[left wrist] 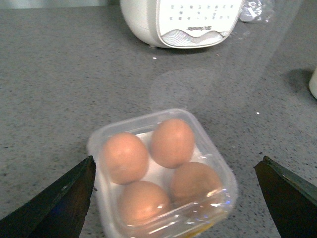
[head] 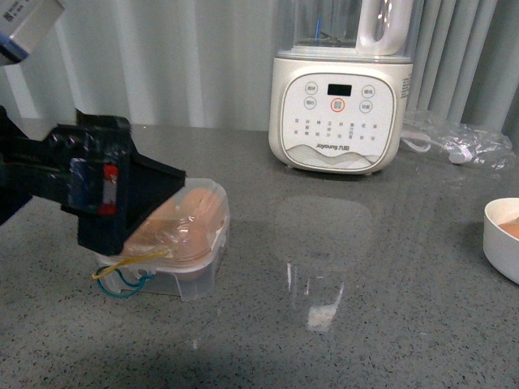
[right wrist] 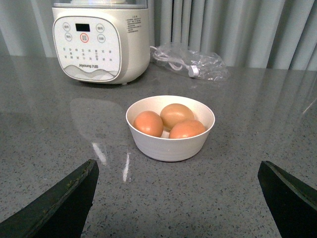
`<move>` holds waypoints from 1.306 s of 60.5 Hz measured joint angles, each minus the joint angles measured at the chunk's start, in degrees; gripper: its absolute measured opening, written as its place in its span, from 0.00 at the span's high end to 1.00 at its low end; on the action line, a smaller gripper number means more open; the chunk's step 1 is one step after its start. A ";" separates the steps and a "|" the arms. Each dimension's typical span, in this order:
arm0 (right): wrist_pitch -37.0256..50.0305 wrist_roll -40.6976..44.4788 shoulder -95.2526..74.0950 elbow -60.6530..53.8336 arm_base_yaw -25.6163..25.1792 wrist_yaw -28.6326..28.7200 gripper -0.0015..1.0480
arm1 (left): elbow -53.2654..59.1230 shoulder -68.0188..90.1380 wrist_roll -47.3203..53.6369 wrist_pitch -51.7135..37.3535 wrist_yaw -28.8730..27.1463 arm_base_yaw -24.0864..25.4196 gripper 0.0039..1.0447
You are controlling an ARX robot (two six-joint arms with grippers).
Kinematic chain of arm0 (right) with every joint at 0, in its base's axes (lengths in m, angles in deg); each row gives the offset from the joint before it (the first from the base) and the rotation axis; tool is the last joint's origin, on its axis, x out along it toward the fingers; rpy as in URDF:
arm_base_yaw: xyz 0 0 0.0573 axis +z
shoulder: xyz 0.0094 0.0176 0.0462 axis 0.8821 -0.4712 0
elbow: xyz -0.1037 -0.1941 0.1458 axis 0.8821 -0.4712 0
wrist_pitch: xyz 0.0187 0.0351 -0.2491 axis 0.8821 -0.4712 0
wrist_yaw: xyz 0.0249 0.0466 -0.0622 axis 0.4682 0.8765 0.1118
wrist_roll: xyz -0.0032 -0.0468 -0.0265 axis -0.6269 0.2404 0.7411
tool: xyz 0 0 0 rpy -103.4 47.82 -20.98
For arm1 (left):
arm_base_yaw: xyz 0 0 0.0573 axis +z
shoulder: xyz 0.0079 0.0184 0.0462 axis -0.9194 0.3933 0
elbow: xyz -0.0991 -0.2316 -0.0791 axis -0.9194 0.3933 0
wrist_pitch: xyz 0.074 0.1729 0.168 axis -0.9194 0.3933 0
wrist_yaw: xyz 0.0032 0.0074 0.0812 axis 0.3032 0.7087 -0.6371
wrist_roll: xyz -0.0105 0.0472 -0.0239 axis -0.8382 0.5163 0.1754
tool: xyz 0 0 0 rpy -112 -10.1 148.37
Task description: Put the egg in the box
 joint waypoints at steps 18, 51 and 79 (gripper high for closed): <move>0.00 0.00 0.00 0.02 0.00 0.00 0.07 | 0.96 -1.01 1.75 0.02 -1.90 -5.99 0.06; 0.00 0.00 0.00 0.00 0.00 0.00 0.07 | -4.76 -5.53 -1.40 4.59 0.04 13.77 0.06; 0.00 0.00 0.00 0.00 0.00 0.00 0.07 | 5.44 -29.75 2.58 18.62 22.27 44.19 0.06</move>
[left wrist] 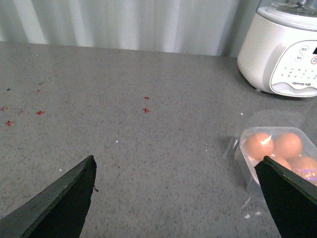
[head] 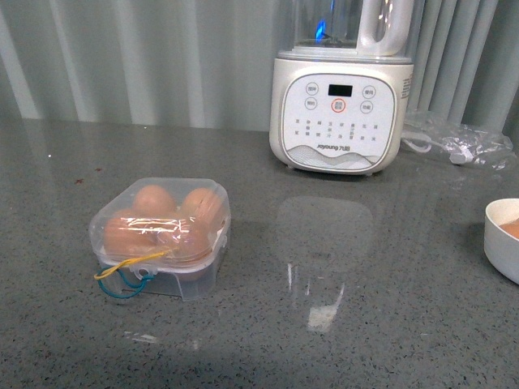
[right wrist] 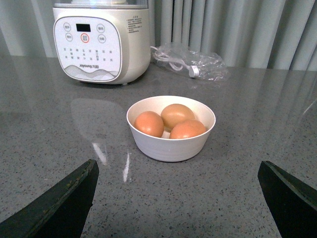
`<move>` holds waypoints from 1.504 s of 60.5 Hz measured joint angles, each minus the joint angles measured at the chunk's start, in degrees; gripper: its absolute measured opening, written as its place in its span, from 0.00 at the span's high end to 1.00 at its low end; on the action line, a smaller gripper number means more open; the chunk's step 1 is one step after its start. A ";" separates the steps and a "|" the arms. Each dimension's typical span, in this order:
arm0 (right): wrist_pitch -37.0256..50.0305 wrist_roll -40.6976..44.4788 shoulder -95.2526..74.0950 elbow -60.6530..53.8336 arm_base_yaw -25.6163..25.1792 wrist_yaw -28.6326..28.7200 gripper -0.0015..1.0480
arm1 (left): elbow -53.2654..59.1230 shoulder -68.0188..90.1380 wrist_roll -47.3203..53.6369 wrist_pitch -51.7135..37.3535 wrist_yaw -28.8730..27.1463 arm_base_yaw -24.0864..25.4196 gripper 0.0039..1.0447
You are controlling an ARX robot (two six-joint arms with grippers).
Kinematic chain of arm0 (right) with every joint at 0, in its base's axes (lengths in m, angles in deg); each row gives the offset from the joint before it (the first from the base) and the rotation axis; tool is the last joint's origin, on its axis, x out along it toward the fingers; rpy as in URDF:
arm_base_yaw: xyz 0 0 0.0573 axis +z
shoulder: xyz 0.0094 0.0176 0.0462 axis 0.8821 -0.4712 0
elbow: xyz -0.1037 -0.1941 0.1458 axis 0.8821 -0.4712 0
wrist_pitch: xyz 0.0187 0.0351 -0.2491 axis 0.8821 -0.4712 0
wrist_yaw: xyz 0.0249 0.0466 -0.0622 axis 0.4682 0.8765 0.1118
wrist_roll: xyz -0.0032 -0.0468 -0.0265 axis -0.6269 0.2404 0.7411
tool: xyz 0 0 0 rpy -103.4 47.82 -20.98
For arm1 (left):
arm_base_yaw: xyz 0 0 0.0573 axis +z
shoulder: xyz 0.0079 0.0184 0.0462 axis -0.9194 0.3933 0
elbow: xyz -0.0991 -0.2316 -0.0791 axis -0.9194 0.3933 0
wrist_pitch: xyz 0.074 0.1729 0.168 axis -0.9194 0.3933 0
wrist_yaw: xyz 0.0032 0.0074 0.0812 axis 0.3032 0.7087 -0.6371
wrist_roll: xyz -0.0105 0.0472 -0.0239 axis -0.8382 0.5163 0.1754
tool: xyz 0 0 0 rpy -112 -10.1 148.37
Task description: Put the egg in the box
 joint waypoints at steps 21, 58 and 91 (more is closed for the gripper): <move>0.00 0.00 0.00 0.00 0.00 0.00 0.07 | 6.71 -7.13 -1.95 -4.92 -1.44 6.34 0.21; 0.00 0.00 0.00 0.02 0.00 0.00 0.07 | 24.52 -27.47 -5.64 -4.57 -27.91 -19.34 0.97; 0.00 0.00 -0.02 0.02 0.00 0.02 0.07 | 28.79 -43.95 -5.66 6.82 -38.14 -30.05 0.97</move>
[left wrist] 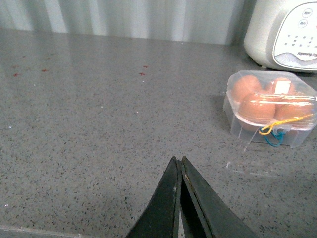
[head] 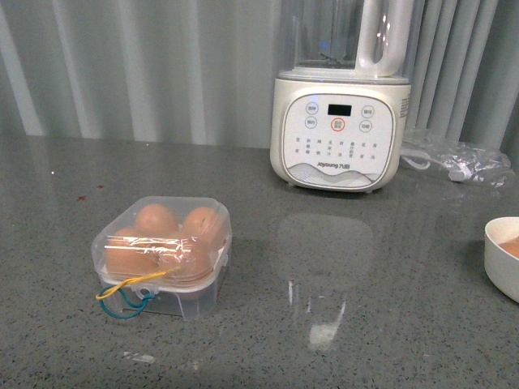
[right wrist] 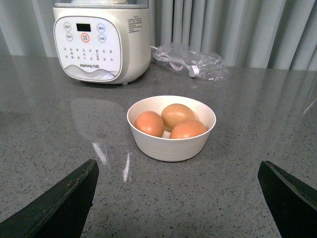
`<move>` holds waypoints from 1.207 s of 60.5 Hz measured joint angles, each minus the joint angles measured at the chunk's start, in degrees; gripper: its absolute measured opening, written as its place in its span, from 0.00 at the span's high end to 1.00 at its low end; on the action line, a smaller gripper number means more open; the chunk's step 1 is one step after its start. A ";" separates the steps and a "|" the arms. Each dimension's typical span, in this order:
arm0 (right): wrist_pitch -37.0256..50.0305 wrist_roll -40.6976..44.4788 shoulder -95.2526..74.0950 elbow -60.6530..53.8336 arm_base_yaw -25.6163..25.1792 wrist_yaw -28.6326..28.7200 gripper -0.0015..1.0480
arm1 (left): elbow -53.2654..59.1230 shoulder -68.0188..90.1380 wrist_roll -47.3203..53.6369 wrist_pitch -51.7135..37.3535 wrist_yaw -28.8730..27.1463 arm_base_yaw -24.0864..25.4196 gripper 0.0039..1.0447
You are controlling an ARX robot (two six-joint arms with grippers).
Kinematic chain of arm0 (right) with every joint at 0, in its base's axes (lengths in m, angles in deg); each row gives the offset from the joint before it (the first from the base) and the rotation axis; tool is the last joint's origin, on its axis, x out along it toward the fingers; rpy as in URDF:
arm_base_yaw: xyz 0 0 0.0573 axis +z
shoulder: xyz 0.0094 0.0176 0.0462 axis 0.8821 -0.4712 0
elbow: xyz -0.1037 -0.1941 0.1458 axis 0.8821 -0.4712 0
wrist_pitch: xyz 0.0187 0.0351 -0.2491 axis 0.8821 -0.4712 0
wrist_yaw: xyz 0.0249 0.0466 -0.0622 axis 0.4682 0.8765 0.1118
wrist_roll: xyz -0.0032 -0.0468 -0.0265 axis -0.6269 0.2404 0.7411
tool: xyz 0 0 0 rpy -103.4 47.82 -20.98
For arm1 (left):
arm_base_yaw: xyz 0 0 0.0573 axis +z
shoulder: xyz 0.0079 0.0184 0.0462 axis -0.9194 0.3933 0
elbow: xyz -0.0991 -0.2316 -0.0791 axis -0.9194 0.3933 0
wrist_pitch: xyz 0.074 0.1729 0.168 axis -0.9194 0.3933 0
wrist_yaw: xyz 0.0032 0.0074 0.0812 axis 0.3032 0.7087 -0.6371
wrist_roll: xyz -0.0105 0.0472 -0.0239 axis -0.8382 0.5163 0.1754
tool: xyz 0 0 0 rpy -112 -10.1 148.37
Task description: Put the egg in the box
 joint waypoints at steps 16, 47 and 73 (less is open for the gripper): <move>0.00 0.00 0.02 -0.02 0.02 -0.02 0.07 | 0.02 -0.90 0.00 0.09 0.00 0.00 0.97; 0.00 0.00 0.02 0.00 0.02 -0.02 0.07 | 0.02 -0.90 -0.02 0.09 0.00 0.00 0.53; 0.00 0.00 0.02 -0.02 0.02 -0.02 0.07 | 0.02 -0.90 -0.02 0.09 0.00 0.00 0.06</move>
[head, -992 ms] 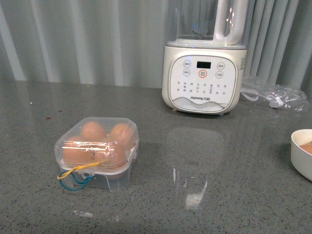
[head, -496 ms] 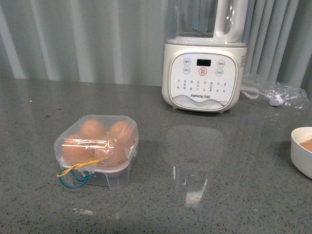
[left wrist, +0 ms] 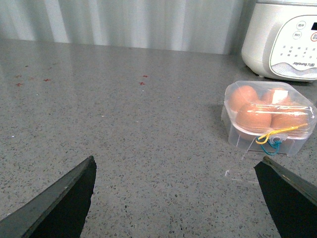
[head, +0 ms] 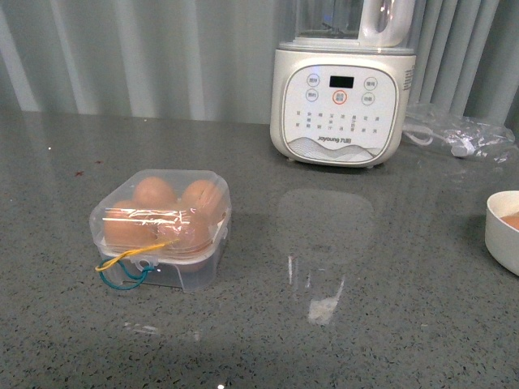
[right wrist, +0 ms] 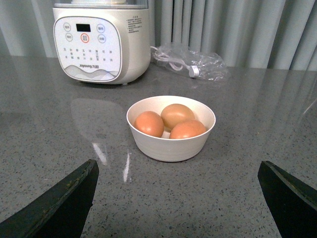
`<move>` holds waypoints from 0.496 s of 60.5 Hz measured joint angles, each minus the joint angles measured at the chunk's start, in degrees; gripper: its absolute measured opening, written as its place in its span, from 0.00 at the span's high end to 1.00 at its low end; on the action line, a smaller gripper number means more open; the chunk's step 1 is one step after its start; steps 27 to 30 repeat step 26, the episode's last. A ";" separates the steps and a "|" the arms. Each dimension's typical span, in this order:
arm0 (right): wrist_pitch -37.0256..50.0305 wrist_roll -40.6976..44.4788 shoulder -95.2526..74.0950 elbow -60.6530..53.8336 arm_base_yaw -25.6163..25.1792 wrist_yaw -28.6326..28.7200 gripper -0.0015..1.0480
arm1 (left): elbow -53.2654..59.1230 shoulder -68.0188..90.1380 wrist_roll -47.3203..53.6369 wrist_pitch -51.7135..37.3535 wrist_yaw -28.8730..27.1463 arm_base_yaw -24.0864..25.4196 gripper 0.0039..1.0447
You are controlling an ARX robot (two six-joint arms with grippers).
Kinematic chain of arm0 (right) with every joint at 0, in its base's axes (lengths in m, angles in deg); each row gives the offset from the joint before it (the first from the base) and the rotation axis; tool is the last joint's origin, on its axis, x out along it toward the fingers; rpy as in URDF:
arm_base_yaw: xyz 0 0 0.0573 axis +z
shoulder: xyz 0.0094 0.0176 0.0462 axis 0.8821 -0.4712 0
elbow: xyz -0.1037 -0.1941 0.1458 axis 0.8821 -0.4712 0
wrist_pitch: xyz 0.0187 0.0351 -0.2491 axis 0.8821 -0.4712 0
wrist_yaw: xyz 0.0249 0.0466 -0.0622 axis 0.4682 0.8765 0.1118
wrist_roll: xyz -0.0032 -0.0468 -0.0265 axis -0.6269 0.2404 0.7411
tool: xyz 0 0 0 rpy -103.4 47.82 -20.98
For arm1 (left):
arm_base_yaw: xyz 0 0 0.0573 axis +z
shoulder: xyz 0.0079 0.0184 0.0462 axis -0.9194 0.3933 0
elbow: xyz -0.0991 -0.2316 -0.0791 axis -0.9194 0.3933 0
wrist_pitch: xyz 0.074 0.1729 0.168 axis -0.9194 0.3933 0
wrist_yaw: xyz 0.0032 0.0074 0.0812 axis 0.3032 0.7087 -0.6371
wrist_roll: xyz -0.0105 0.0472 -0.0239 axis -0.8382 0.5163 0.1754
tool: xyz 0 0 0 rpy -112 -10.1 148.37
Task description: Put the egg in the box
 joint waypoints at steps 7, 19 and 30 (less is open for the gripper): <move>0.00 0.00 0.00 0.00 -0.02 0.00 0.07 | 0.00 0.00 0.00 0.00 0.00 0.00 0.06; 0.00 0.00 0.00 0.02 -0.02 0.00 0.07 | 0.00 0.00 0.00 0.00 0.00 0.00 0.06; 0.00 0.00 0.00 0.02 0.00 0.00 0.07 | 0.00 0.00 0.00 0.00 0.00 0.00 0.06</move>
